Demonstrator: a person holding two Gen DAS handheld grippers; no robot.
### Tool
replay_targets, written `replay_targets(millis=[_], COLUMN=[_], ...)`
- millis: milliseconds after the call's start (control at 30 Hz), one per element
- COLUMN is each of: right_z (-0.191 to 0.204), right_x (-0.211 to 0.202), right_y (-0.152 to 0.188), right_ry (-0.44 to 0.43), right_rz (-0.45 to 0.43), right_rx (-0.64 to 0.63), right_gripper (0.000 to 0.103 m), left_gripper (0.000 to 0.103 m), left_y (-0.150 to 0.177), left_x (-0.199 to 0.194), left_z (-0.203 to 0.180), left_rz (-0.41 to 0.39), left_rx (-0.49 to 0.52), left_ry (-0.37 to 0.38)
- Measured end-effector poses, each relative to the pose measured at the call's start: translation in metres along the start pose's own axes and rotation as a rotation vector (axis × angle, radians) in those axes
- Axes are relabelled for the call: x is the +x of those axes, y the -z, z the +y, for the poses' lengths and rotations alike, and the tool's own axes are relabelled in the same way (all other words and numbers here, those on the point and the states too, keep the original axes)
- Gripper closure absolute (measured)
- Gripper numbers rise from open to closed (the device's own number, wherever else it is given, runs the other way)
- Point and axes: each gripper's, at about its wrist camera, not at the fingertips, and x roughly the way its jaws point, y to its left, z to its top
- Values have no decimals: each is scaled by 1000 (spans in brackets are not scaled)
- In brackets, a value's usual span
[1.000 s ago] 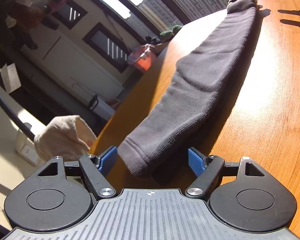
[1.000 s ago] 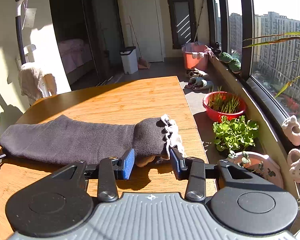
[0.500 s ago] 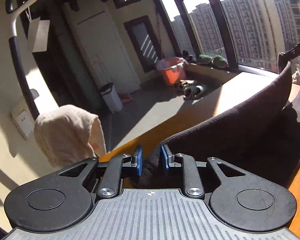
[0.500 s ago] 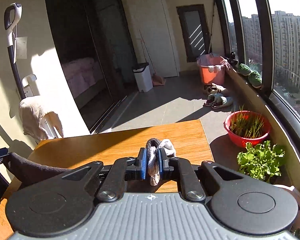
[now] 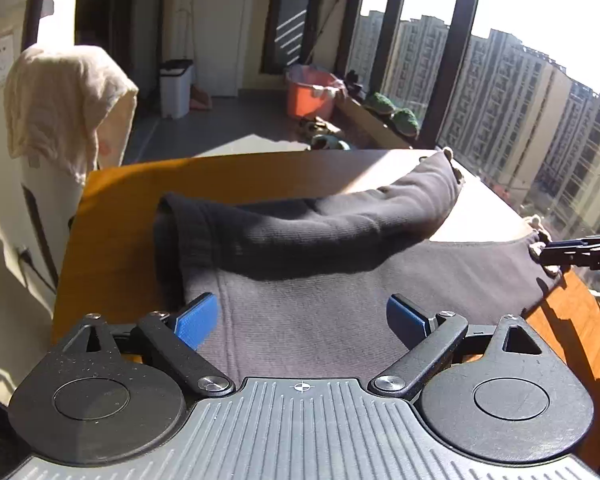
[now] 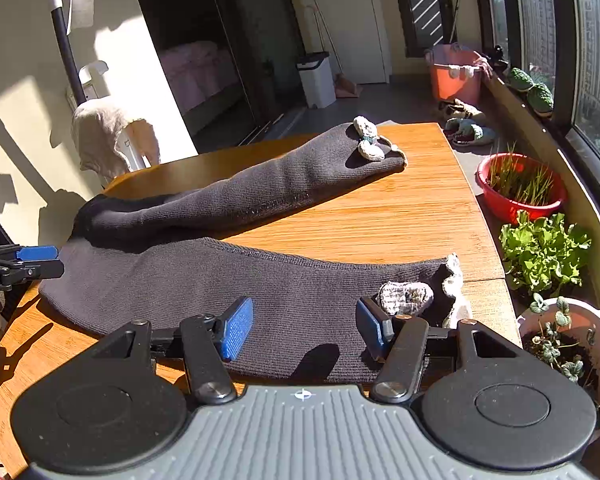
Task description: Fold clothes
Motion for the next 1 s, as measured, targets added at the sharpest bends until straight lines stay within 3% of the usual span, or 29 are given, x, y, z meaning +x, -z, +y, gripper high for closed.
replay_targets(millis=[100, 167, 267, 367, 500, 633, 667, 700, 733, 767, 800, 833, 933, 1000], right_z=[7, 1, -20, -59, -91, -89, -86, -83, -81, -80, -78, -76, -71, -75], right_x=[5, 5, 7, 35, 84, 114, 115, 116, 113, 107, 96, 79, 30, 4], right_y=[4, -12, -50, -95, -120, -119, -119, -119, -119, -119, -120, -123, -132, -138], right_ry=[19, 4, 23, 46, 76, 87, 64, 28, -16, -51, -74, -82, -81, 12], right_rz=[-27, -56, -156, -214, -178, -161, -153, -141, -137, -144, -169, -212, -336, -392], right_rx=[-52, -32, 2, 167, 337, 380, 371, 369, 379, 393, 399, 397, 389, 382], right_gripper=[40, 40, 40, 40, 40, 39, 41, 61, 95, 96, 96, 96, 96, 96], left_gripper=[8, 9, 7, 4, 3, 3, 3, 4, 10, 18, 43, 51, 63, 63], left_y=[-1, -12, -32, -52, -63, -60, -60, -60, -60, -60, -61, -63, -74, -81], left_x=[26, 27, 12, 4, 30, 57, 62, 68, 73, 78, 81, 81, 55, 40], left_z=[4, 8, 14, 23, 44, 50, 51, 52, 51, 50, 49, 50, 49, 44], left_rz=[31, 14, -80, -153, -95, -39, -31, -23, -13, -3, 6, 3, -104, -166], left_rx=[-37, -57, -71, -75, -131, -132, -138, -142, -140, -134, -125, -128, -157, -116], left_ry=[-30, -37, -9, -83, -120, -146, -138, -134, -138, -145, -156, -152, -88, -134])
